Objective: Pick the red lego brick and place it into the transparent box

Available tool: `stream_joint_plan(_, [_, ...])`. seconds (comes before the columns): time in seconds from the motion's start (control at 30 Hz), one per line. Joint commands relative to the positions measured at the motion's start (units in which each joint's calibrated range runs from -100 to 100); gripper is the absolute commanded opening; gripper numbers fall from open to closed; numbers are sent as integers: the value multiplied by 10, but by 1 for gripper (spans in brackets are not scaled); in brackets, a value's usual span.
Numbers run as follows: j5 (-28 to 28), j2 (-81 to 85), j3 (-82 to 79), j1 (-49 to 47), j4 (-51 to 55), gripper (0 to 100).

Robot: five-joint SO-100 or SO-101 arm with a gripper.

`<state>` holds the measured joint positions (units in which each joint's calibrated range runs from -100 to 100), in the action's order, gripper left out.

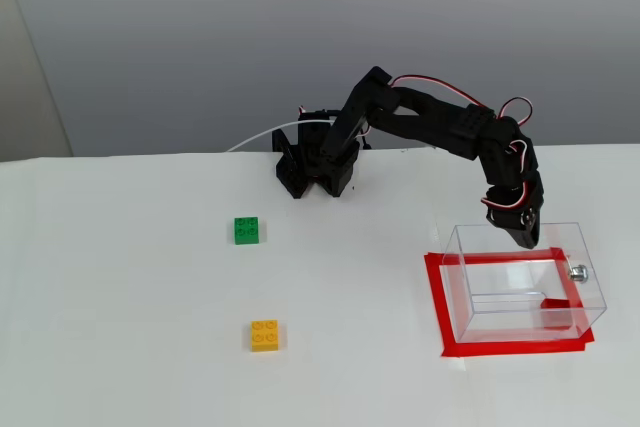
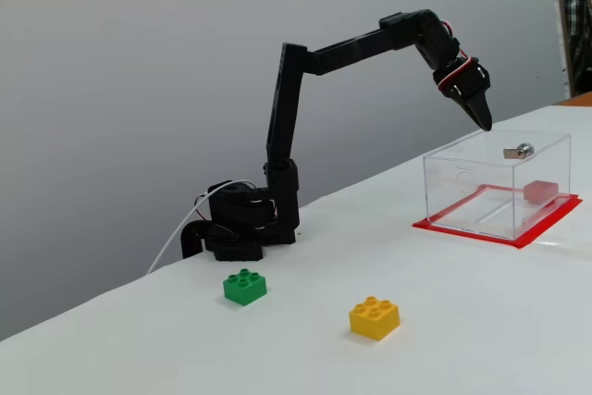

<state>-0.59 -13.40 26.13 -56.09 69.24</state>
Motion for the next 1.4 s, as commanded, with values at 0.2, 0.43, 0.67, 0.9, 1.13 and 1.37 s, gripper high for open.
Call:
stream_joint_plan(0.2, [-2,196,-104,89,-4,1])
stream_joint_plan(0.43, [-3,382,-273,198,-4,1])
stream_joint_plan(0.67, [-4,566,-416,313,-2,1])
stream_joint_plan(0.9, [-4,731,-513,449,3,1])
stream_joint_plan(1.13, [-4,885,-638,563,1,1])
stream_joint_plan(1.37, [-4,990,-733,594,-5,1])
